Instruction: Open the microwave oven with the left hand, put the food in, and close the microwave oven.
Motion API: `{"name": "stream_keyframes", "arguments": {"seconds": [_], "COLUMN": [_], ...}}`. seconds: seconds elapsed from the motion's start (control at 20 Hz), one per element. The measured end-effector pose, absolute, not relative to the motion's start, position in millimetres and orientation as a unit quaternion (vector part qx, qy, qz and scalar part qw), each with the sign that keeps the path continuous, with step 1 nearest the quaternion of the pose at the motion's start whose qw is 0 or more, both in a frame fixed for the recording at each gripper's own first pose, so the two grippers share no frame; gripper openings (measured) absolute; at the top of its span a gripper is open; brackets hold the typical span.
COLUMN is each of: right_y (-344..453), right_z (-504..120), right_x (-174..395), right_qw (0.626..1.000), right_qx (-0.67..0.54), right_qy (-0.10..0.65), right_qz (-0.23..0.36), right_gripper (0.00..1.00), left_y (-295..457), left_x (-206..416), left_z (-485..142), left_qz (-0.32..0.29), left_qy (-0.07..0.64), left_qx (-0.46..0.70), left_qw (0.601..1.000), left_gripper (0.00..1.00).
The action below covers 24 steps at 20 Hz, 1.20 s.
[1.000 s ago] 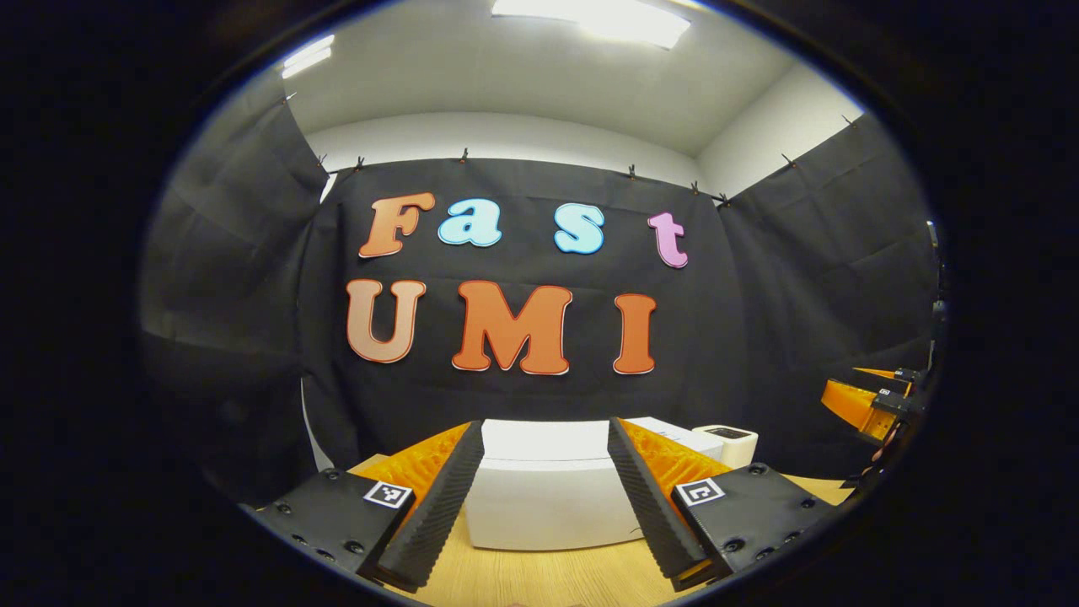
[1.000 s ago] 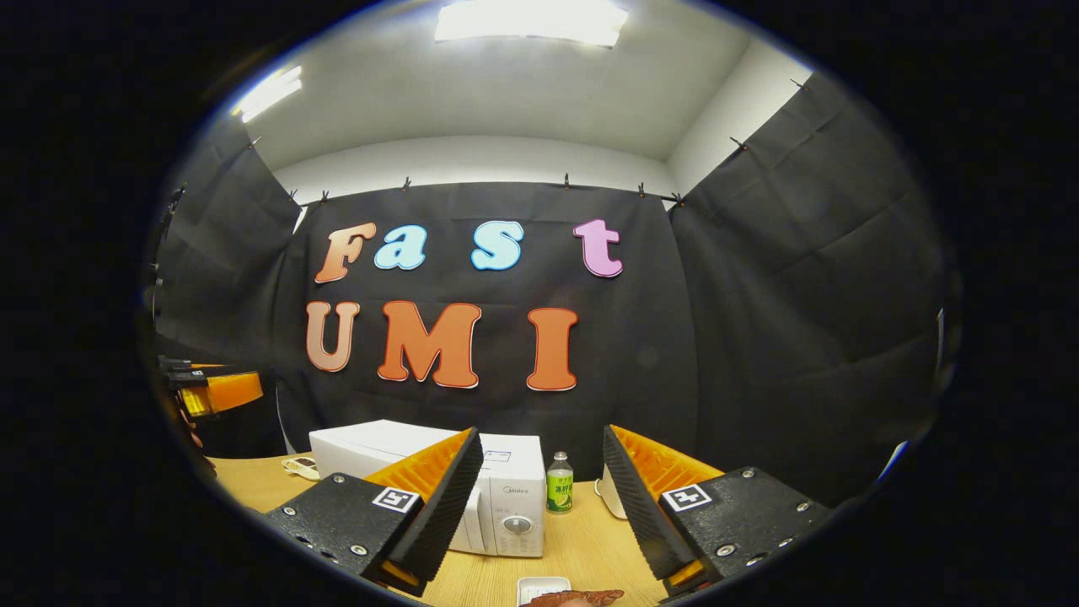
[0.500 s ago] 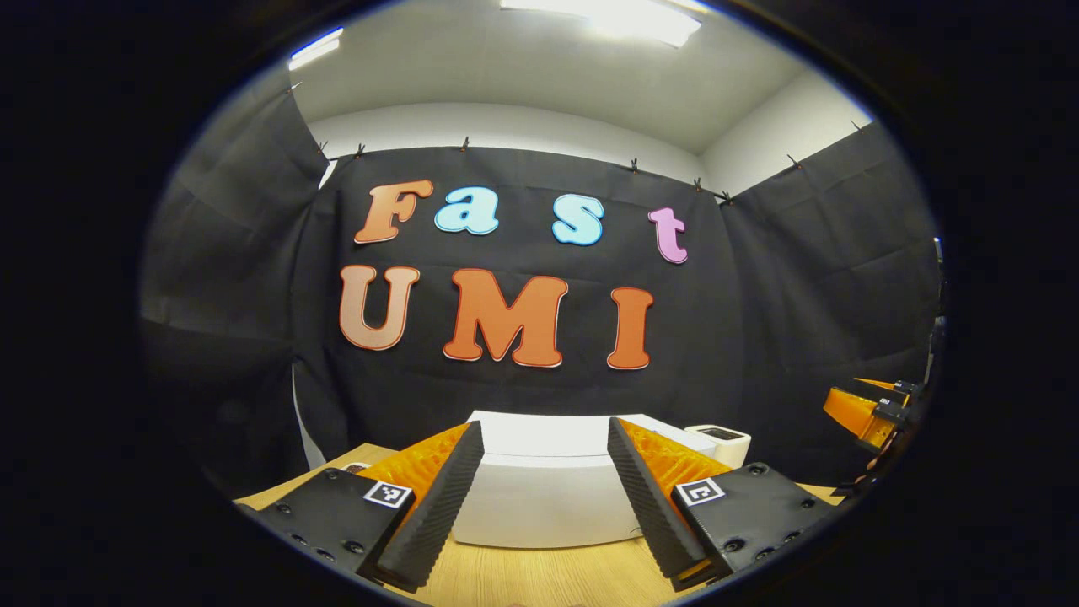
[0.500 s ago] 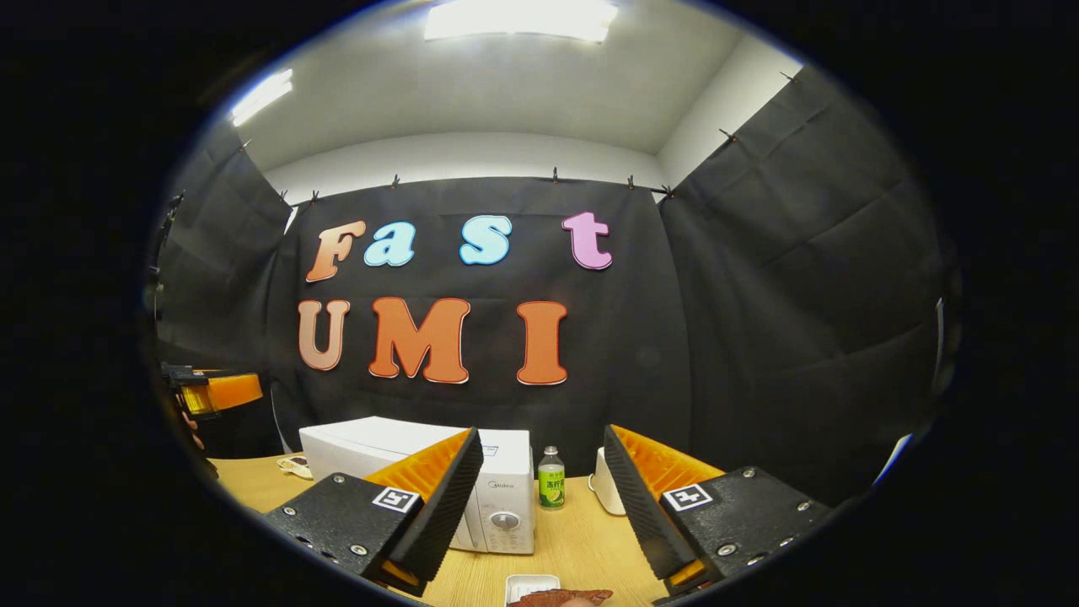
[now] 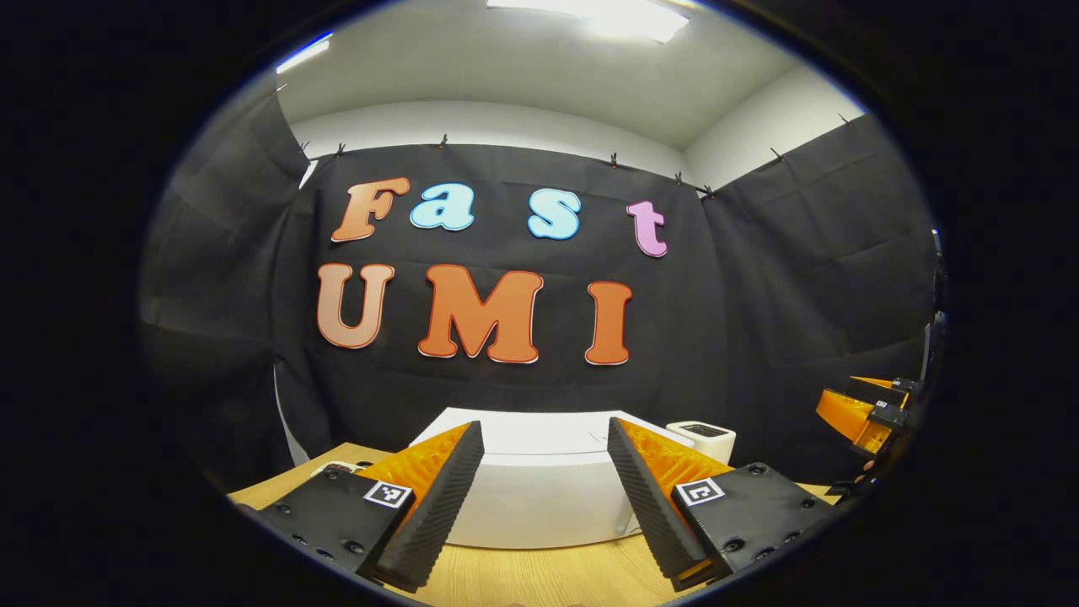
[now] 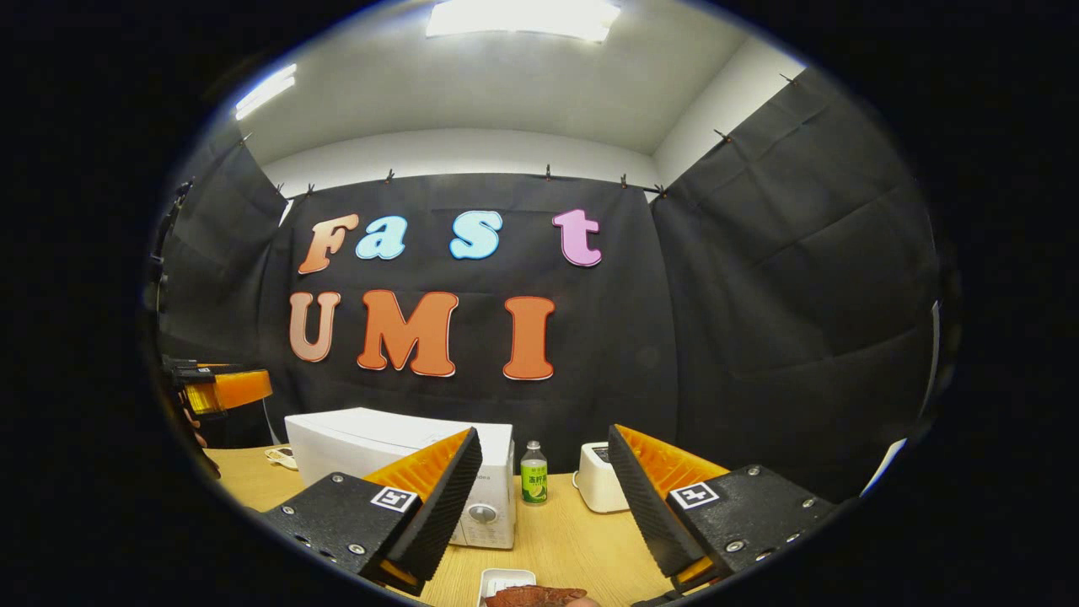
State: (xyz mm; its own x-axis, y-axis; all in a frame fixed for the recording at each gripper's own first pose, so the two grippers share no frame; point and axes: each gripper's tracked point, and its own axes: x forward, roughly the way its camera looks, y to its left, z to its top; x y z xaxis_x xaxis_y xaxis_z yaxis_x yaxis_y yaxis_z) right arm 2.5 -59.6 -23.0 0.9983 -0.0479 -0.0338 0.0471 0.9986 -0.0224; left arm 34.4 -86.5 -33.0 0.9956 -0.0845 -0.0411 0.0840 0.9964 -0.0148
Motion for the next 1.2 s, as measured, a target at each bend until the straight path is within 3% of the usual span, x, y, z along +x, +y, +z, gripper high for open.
{"name": "stream_keyframes", "arguments": {"seconds": [0.1, 0.3, 0.35, 0.4, 0.5, 1.1, 1.15, 1.2], "right_y": [-73.0, -96.8, -102.7, -108.3, -119.4, -156.0, -159.5, -163.3], "right_z": [-27.3, -37.2, -39.1, -40.9, -44.3, -75.4, -76.0, -76.6], "right_x": [1.2, -5.2, -7.3, -9.0, -12.6, -20.4, -22.0, -22.5], "right_qw": [0.999, 0.998, 0.998, 0.998, 0.997, 0.994, 0.994, 0.994], "right_qx": [-0.01, -0.005, -0.003, -0.001, -0.001, 0.006, 0.006, 0.006], "right_qy": [0.024, 0.036, 0.038, 0.04, 0.042, 0.065, 0.067, 0.068], "right_qz": [-0.034, -0.049, -0.052, -0.055, -0.062, -0.083, -0.085, -0.089], "right_gripper": [0.93, 0.93, 0.97, 0.93, 0.93, 0.93, 0.93, 0.93], "left_y": [-106.1, -137.6, -147.6, -156.0, -169.6, -229.3, -229.0, -230.3], "left_x": [38.7, 51.0, 53.2, 55.4, 62.0, 111.7, 116.3, 120.0], "left_z": [-45.6, -73.2, -80.5, -89.5, -103.7, -197.0, -200.9, -208.0], "left_qz": [-0.055, -0.066, -0.073, -0.077, -0.079, -0.08, -0.076, -0.074], "left_qy": [0.031, 0.052, 0.057, 0.063, 0.069, 0.115, 0.117, 0.125], "left_qx": [-0.007, 0.009, 0.006, 0.004, 0.008, 0.053, 0.056, 0.057], "left_qw": [0.998, 0.996, 0.996, 0.995, 0.994, 0.989, 0.989, 0.988], "left_gripper": [0.98, 0.94, 0.94, 0.94, 0.98, 0.94, 0.98, 0.91]}}
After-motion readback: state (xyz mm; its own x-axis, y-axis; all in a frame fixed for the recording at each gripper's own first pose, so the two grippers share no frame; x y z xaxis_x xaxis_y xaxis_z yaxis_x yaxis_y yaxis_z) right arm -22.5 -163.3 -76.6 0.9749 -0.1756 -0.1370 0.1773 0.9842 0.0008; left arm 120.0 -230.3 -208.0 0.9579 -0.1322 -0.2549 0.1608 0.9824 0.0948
